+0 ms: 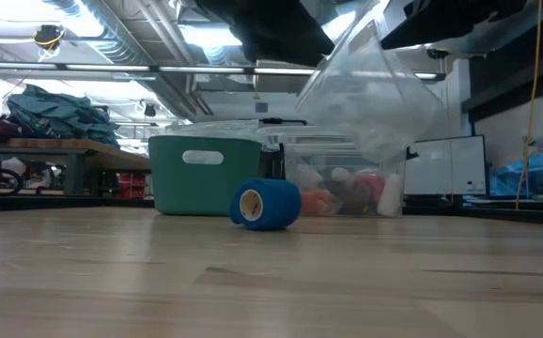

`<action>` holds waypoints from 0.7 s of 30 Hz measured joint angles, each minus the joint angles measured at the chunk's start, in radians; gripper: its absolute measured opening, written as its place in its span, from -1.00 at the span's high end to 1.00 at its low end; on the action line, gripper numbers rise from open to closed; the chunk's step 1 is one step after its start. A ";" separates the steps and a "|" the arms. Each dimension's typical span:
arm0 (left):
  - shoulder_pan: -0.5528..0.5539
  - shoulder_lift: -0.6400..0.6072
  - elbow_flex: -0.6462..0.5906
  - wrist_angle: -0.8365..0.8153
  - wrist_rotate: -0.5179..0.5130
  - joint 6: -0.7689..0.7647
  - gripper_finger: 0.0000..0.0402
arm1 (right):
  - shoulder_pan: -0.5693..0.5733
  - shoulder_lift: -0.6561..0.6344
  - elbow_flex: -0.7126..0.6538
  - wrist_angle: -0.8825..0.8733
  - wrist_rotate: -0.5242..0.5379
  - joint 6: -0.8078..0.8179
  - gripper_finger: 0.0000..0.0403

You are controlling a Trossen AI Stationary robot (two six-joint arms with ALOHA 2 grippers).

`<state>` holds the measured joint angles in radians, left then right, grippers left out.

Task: Roll bandage
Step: Put the blue bandage into the transparent zip bag

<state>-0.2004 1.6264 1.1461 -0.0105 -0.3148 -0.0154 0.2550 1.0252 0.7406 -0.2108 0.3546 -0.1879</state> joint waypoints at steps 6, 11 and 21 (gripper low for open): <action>0.017 -0.001 0.000 0.000 -0.004 -0.003 0.09 | 0.000 0.000 0.000 0.000 0.000 0.000 0.99; 0.021 -0.002 0.000 0.000 -0.029 -0.007 0.09 | 0.000 0.000 0.000 0.000 -0.018 0.000 0.99; 0.021 -0.002 0.000 0.001 -0.154 -0.004 0.09 | 0.000 0.000 0.000 0.047 -0.088 -0.001 1.00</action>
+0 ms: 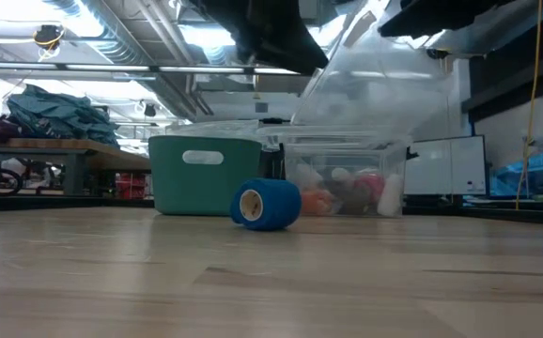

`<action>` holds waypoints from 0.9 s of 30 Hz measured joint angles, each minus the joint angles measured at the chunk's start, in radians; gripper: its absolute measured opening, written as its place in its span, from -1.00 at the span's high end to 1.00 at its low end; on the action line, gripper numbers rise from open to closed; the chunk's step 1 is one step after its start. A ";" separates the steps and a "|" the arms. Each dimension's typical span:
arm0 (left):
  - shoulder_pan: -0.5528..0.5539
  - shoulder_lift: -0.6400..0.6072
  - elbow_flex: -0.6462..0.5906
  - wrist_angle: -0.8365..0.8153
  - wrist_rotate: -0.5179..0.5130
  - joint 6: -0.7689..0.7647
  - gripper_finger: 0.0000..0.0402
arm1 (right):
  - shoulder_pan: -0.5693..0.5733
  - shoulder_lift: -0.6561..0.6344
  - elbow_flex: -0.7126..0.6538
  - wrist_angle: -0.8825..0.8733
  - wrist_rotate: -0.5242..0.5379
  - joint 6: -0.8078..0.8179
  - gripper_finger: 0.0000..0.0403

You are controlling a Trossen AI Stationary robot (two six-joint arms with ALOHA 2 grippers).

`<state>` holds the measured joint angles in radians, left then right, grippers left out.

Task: Roll bandage
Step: Put the blue bandage into the transparent zip bag

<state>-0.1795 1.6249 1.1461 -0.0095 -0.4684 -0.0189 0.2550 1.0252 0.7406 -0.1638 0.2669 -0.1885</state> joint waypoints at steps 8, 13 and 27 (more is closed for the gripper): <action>0.000 0.000 0.000 0.002 -0.023 0.000 0.09 | 0.000 0.000 0.000 -0.001 -0.007 0.000 1.00; -0.003 0.000 0.000 -0.002 -0.023 0.000 0.09 | 0.000 0.000 0.000 -0.006 -0.007 0.000 1.00; -0.003 0.000 0.000 -0.011 -0.023 0.000 0.09 | 0.000 0.000 0.000 -0.026 -0.062 0.001 1.00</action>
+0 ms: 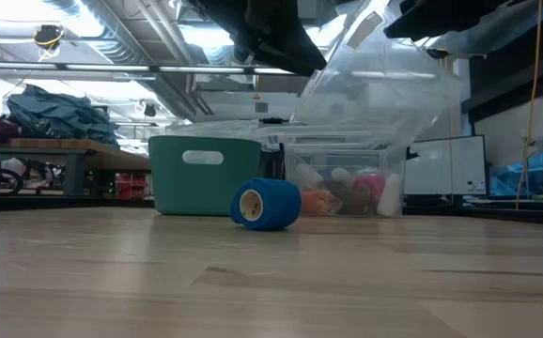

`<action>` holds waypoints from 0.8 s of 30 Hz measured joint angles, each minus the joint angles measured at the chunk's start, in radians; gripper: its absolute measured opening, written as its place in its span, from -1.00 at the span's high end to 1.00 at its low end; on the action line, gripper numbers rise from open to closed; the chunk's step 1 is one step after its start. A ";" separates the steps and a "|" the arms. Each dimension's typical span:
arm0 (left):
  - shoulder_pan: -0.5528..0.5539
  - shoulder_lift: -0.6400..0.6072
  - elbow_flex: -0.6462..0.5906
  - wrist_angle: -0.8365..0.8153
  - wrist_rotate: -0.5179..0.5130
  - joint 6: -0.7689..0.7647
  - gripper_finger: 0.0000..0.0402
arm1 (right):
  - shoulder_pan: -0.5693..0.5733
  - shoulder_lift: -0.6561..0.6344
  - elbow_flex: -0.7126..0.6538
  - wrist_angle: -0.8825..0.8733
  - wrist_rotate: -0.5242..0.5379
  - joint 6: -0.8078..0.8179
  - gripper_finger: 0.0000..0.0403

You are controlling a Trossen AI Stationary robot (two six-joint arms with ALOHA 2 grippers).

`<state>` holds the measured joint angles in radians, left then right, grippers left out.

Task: Roll bandage
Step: Put the blue bandage into the transparent zip bag

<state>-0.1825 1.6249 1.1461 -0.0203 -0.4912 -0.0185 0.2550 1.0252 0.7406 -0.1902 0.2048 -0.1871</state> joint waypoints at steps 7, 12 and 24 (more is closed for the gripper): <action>0.000 0.000 0.000 0.001 0.000 0.000 0.09 | 0.000 0.000 0.000 0.001 -0.050 0.007 1.00; 0.000 0.000 0.000 0.001 0.000 0.000 0.09 | 0.000 0.000 0.000 0.001 -0.061 0.008 1.00; 0.002 0.000 0.000 0.101 -0.085 0.057 0.09 | 0.000 0.000 0.000 0.010 -0.112 0.034 1.00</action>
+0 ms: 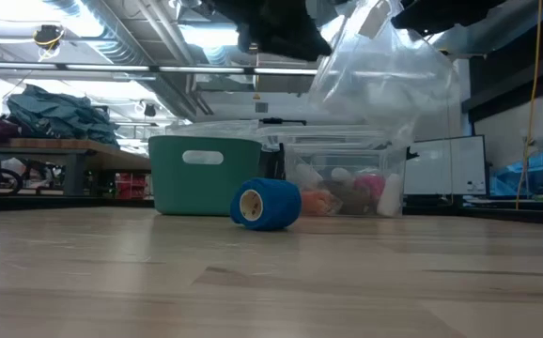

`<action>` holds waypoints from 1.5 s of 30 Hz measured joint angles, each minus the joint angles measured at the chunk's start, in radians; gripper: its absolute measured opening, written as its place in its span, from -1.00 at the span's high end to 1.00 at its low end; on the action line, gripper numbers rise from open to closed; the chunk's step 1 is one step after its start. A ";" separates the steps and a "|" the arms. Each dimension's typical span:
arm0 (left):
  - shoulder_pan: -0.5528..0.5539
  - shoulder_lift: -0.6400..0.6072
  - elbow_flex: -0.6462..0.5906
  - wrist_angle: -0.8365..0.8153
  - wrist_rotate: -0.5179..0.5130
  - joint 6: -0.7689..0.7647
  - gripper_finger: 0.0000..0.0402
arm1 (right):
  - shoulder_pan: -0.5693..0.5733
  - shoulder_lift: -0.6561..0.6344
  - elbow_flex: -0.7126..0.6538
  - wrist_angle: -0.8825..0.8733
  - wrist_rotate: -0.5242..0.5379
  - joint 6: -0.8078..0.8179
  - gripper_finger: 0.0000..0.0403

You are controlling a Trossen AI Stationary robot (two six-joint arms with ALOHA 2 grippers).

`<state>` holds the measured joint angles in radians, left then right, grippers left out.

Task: Roll bandage
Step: Put the blue bandage into the transparent zip bag

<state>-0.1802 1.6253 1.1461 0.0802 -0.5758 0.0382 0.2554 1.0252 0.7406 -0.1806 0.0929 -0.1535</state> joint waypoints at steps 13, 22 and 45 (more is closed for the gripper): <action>-0.004 0.000 0.000 0.089 0.057 0.181 0.09 | 0.000 0.000 0.000 0.041 0.000 -0.005 1.00; -0.018 0.000 0.000 0.102 0.074 0.229 0.09 | 0.000 0.000 0.000 0.079 -0.077 -0.008 1.00; -0.029 0.002 0.000 0.208 0.237 0.396 0.09 | 0.000 0.000 0.000 0.132 -0.223 -0.008 1.00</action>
<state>-0.2092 1.6268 1.1458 0.2885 -0.3387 0.4346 0.2554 1.0248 0.7406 -0.0490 -0.1298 -0.1616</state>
